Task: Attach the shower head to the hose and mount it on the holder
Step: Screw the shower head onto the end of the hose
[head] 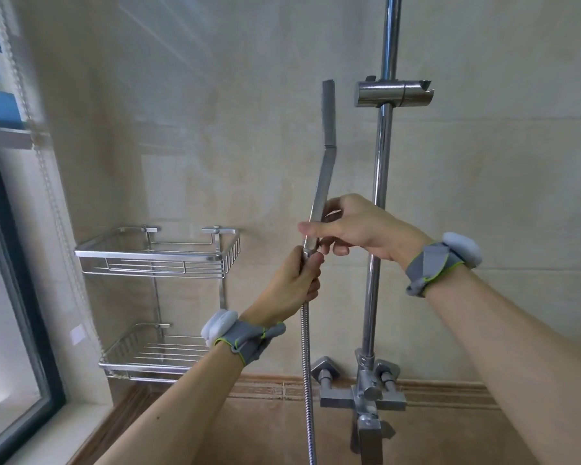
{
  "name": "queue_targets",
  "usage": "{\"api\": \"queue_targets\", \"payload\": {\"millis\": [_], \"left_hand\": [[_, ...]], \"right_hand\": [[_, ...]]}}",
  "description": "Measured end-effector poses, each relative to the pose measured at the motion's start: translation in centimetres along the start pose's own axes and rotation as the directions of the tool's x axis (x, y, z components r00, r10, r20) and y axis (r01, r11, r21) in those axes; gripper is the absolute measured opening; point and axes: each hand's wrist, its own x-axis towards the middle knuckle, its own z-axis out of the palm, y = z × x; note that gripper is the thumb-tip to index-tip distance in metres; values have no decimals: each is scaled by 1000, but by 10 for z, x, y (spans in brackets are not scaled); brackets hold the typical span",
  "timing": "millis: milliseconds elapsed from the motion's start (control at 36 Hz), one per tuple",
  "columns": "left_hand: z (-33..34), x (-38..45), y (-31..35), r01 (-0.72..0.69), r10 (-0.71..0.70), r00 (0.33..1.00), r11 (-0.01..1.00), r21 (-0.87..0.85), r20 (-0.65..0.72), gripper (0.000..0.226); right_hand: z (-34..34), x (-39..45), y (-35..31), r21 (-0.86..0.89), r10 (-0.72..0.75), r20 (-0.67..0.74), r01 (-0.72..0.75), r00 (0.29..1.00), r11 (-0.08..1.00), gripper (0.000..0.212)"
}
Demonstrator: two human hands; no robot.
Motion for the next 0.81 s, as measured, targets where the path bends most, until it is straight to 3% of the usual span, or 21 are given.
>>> {"api": "queue_targets", "payload": {"millis": [250,500,639,722,806], "left_hand": [[1,2,-4,37,-38,999,999,-23,-36,17],[-5,2,3,135,-114,990,927,-349,78,24],[-5,-4,2,57,-54,998,978,-201,22,23],[-3,-3,4,17,-20,999,991,-134,-24,20],[0,-3,6,-4,-3,998,992,-129,-56,18]], "right_hand": [[17,2,4,-108,-52,-180,33,982,994,34],[11,10,5,-45,9,-181,-17,983,999,35],[7,11,5,-56,34,-153,-43,988,997,21],[6,11,6,-36,31,-167,-37,985,999,23],[7,10,6,-74,23,-224,-40,974,996,38]]}}
